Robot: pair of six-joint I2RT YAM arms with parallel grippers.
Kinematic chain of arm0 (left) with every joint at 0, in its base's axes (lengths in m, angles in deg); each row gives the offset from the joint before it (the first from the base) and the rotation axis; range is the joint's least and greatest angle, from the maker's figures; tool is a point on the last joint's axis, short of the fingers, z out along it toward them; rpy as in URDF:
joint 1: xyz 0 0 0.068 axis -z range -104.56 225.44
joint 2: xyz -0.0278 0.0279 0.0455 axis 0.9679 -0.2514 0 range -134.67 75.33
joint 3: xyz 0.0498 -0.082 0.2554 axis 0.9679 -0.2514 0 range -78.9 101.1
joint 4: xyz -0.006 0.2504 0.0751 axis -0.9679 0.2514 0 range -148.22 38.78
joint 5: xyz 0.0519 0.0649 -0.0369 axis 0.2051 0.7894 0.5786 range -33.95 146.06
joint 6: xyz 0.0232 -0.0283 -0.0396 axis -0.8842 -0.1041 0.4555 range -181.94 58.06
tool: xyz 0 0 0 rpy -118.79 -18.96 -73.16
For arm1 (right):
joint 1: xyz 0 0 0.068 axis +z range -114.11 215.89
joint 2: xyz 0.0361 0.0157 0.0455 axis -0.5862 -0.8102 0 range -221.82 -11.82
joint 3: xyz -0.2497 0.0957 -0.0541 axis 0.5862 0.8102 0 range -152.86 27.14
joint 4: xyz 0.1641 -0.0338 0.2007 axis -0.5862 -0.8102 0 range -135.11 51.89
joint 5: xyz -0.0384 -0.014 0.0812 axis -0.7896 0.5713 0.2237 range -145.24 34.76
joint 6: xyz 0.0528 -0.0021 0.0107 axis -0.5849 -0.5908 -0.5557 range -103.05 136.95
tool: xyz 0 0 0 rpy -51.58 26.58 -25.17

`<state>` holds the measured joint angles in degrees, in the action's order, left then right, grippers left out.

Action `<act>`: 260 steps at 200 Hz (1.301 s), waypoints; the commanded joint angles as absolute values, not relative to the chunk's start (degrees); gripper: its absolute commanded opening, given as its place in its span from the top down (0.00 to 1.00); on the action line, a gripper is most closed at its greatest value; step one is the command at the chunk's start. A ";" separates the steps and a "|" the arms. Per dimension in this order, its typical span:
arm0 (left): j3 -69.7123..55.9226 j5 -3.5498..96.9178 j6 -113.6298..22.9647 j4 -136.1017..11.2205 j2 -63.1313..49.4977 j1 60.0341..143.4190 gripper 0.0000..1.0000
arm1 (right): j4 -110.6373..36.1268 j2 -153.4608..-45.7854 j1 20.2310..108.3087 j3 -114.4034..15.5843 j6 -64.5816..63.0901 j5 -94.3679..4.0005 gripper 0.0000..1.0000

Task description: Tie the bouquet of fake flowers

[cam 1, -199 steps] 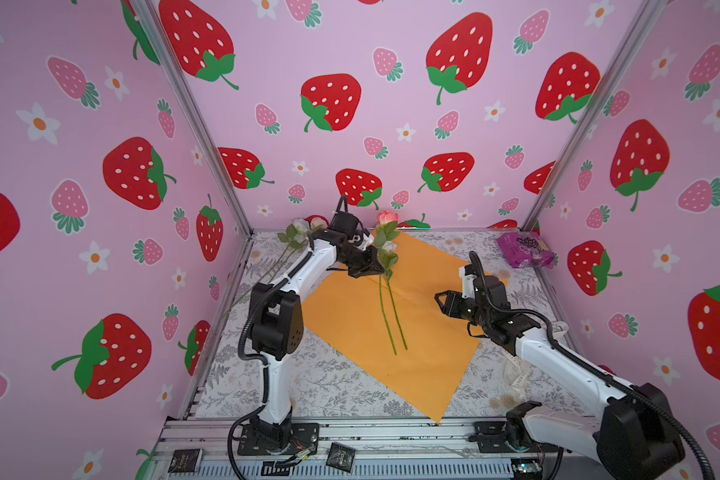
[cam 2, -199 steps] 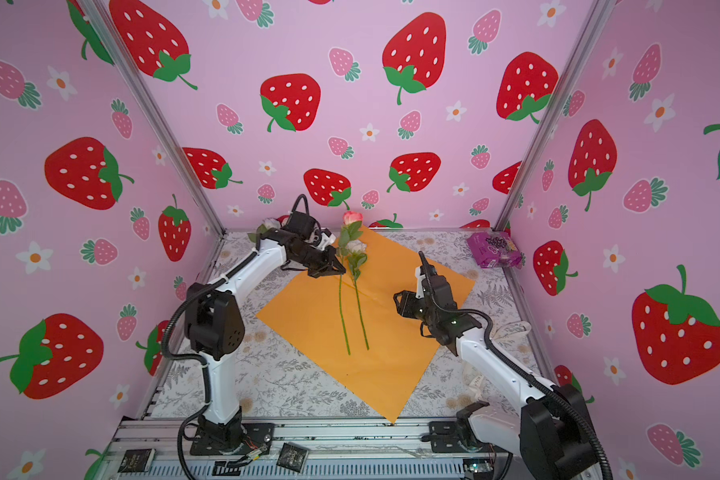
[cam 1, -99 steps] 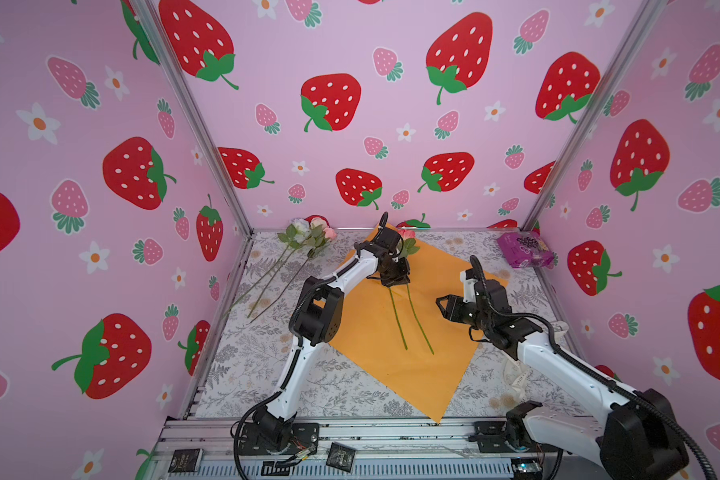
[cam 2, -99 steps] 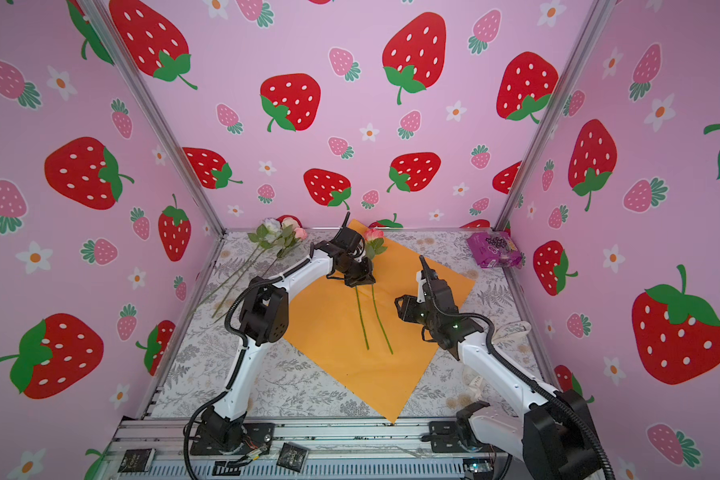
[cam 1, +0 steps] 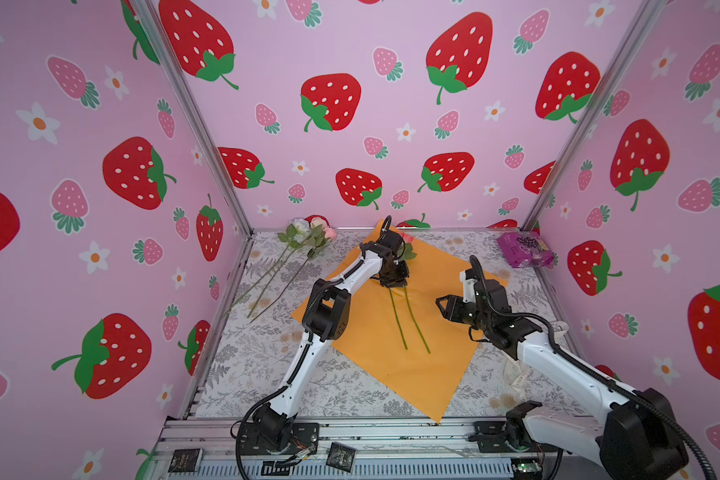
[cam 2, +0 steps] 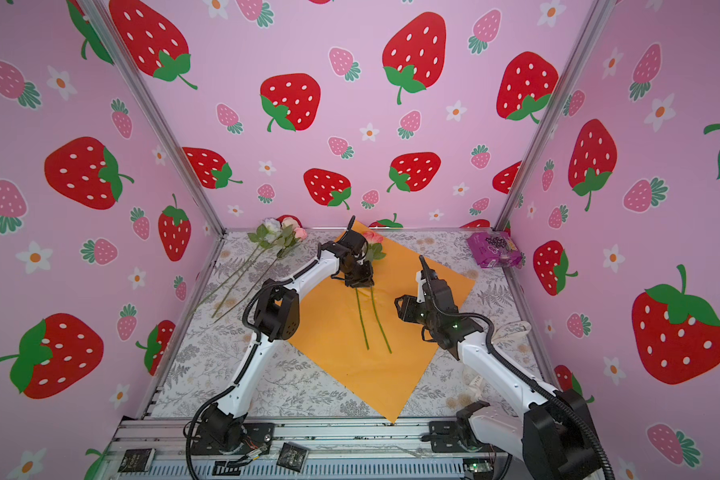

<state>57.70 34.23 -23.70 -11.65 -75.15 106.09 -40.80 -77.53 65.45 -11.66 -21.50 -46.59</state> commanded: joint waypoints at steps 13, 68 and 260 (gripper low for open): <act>59.97 34.92 -25.50 -8.56 -73.03 106.24 0.68 | -41.27 -78.15 65.23 -11.04 -21.54 -46.05 0.52; 55.58 31.63 -30.83 -7.31 -61.94 106.29 0.55 | -41.27 -78.15 65.15 -11.68 -20.69 -47.26 0.52; 39.46 51.40 -75.74 1.24 -57.26 69.51 0.42 | -23.72 -102.61 78.02 -26.84 -15.85 -27.68 0.40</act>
<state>34.42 49.07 -71.83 -2.15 -55.56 70.90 -25.83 -100.40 76.70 -24.43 -14.92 -29.81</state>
